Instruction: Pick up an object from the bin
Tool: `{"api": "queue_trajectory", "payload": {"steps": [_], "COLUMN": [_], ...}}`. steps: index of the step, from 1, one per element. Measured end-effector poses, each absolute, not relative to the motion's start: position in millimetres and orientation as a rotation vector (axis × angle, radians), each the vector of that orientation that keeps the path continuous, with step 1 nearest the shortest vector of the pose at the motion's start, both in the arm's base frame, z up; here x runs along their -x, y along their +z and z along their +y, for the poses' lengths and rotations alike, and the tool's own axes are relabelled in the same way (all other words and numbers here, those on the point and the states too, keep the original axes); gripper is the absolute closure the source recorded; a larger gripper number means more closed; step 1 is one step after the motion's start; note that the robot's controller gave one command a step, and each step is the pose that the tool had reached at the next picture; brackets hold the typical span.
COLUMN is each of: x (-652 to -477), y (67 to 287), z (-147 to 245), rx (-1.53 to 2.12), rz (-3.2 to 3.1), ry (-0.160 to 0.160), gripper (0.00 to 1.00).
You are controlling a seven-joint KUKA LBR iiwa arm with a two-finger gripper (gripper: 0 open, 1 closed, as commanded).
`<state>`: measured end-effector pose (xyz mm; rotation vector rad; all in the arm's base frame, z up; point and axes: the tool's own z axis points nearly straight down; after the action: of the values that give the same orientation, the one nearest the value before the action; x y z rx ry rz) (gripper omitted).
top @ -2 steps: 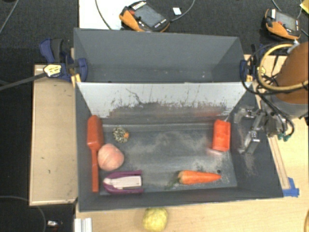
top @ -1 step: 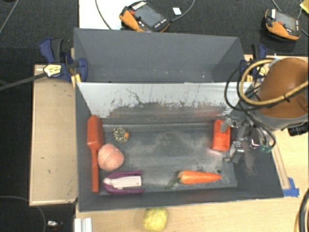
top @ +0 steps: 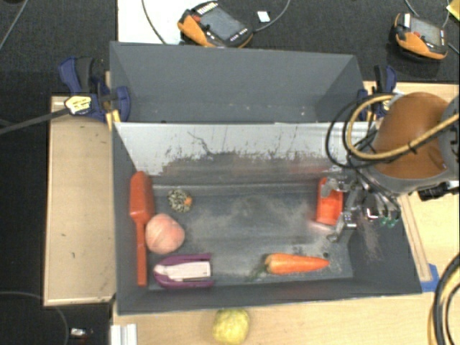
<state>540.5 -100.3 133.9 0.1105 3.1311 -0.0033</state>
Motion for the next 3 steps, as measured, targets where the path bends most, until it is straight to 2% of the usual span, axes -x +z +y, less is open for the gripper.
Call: {"api": "queue_trajectory", "payload": {"steps": [1,2,3], "x": [-540.2,-552.8,-539.8], "y": [227,226,182], "z": [-105,-112,-85], "rx": [-0.297,-0.195,-0.204], "rz": [3.108,3.126,3.116], "ry": [-0.001,-0.002,-0.001], "gripper": [0.0,0.0,0.0]}}
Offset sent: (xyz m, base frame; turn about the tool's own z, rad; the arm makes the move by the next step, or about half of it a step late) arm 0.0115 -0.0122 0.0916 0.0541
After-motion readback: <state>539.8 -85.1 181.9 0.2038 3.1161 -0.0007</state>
